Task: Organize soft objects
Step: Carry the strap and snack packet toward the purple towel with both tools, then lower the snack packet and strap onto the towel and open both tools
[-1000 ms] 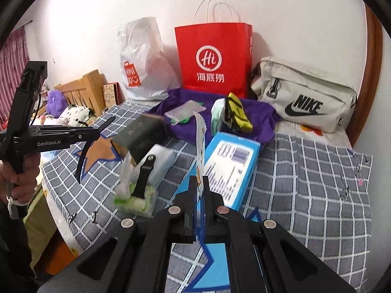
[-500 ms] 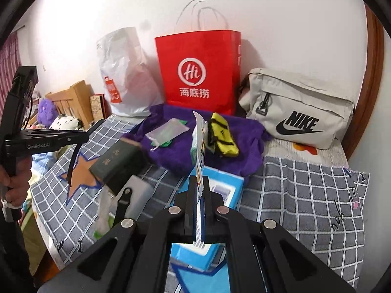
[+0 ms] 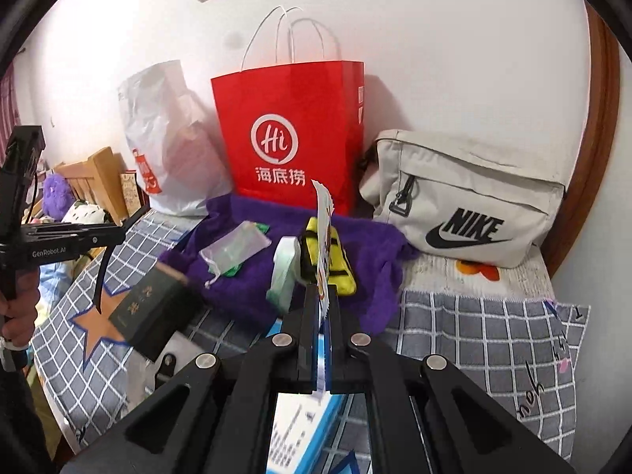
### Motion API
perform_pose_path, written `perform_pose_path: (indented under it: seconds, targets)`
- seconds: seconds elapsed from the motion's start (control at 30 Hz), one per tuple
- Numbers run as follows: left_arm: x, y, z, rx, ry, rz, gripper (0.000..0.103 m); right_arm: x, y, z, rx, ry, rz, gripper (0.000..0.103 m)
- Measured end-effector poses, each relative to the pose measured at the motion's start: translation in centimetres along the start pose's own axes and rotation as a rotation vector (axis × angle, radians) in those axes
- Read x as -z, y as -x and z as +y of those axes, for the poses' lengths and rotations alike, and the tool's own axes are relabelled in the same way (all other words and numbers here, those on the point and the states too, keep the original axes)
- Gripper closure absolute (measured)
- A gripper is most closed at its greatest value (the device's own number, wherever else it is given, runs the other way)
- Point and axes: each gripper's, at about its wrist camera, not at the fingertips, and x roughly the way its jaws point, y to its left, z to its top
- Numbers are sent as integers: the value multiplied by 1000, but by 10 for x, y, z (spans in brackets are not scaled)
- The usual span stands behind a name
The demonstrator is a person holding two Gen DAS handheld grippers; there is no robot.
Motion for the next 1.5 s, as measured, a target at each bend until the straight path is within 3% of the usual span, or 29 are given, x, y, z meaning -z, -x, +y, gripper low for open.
perform_pose_path:
  seconds: [0.73, 0.93, 1.5]
  targets:
    - [-55, -53, 22, -5, 47, 7, 83, -66, -70, -13, 14, 15, -21, 101]
    - [-61, -80, 27, 3, 64, 34, 83, -62, -99, -26, 44, -5, 6, 101]
    - [-60, -155, 41, 14, 96, 148, 83, -34, -181, -41, 90, 25, 203, 101]
